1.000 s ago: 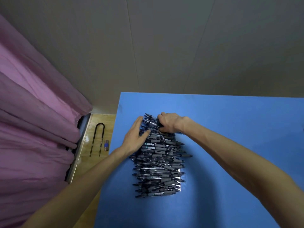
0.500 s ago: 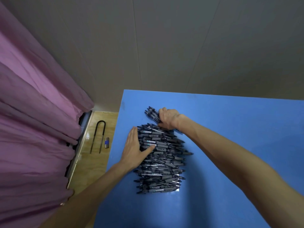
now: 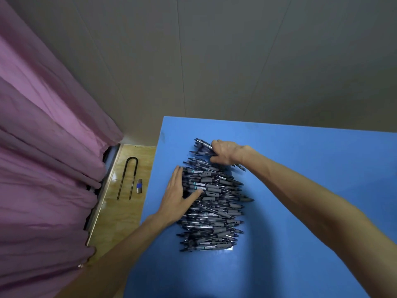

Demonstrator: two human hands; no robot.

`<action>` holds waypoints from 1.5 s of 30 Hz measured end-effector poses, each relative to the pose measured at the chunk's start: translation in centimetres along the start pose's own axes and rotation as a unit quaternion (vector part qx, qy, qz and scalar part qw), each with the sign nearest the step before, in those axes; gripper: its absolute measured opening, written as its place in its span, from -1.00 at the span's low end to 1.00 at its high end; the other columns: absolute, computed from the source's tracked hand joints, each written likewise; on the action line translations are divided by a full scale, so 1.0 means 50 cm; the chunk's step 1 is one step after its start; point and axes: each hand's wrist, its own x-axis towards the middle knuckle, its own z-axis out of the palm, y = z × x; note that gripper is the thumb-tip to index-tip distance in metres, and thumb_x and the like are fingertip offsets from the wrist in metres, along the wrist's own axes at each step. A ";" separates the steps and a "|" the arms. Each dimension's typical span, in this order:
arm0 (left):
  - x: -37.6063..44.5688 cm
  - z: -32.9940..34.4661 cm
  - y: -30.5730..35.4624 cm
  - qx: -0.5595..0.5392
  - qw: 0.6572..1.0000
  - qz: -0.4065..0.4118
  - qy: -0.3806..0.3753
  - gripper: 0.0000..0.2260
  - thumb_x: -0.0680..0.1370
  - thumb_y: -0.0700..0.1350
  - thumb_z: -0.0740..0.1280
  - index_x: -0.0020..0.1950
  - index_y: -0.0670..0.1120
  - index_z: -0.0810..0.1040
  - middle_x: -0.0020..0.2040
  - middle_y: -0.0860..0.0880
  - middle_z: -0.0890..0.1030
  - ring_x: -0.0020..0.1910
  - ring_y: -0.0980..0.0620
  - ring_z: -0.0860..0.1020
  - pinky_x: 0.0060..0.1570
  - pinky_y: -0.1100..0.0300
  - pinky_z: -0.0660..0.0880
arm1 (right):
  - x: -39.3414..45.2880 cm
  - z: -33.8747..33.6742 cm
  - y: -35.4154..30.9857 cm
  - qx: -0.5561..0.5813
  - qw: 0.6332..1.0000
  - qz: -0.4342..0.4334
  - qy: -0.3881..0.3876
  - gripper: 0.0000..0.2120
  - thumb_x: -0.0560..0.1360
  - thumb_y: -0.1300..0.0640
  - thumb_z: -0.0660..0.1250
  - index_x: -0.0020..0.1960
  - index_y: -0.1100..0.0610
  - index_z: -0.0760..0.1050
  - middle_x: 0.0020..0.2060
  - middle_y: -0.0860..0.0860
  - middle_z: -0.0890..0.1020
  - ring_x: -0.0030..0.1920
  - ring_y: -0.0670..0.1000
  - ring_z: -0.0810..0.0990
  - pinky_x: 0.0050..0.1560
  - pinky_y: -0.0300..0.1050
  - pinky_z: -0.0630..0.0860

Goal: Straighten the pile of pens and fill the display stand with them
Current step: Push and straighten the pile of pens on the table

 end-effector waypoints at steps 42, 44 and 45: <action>0.041 0.010 0.014 -0.036 0.998 -0.007 0.041 -0.56 0.72 0.07 0.17 0.60 0.00 0.31 0.63 0.07 0.22 0.61 0.13 0.14 0.55 0.13 0.13 | 0.004 0.049 -0.039 -0.070 0.995 0.061 0.020 -0.62 0.68 -0.01 0.14 0.35 0.24 0.30 0.28 0.19 0.49 0.26 0.21 0.55 0.18 0.06 0.46; 0.044 0.007 0.017 -0.040 0.998 -0.006 0.040 -0.57 0.72 0.05 0.19 0.58 0.01 0.33 0.63 0.07 0.23 0.61 0.12 0.14 0.55 0.12 0.13 | 0.000 0.056 -0.043 -0.102 0.993 0.061 0.026 -0.67 0.68 0.06 0.14 0.35 0.24 0.30 0.27 0.18 0.48 0.24 0.20 0.57 0.12 0.05 0.48; 0.045 0.006 0.017 -0.042 0.998 -0.005 0.039 -0.58 0.72 0.04 0.19 0.58 0.01 0.34 0.63 0.06 0.23 0.61 0.12 0.15 0.55 0.12 0.14 | 0.001 0.059 -0.044 -0.121 0.990 0.059 0.028 -0.69 0.68 0.09 0.14 0.35 0.24 0.29 0.26 0.17 0.49 0.22 0.18 0.58 0.06 0.03 0.48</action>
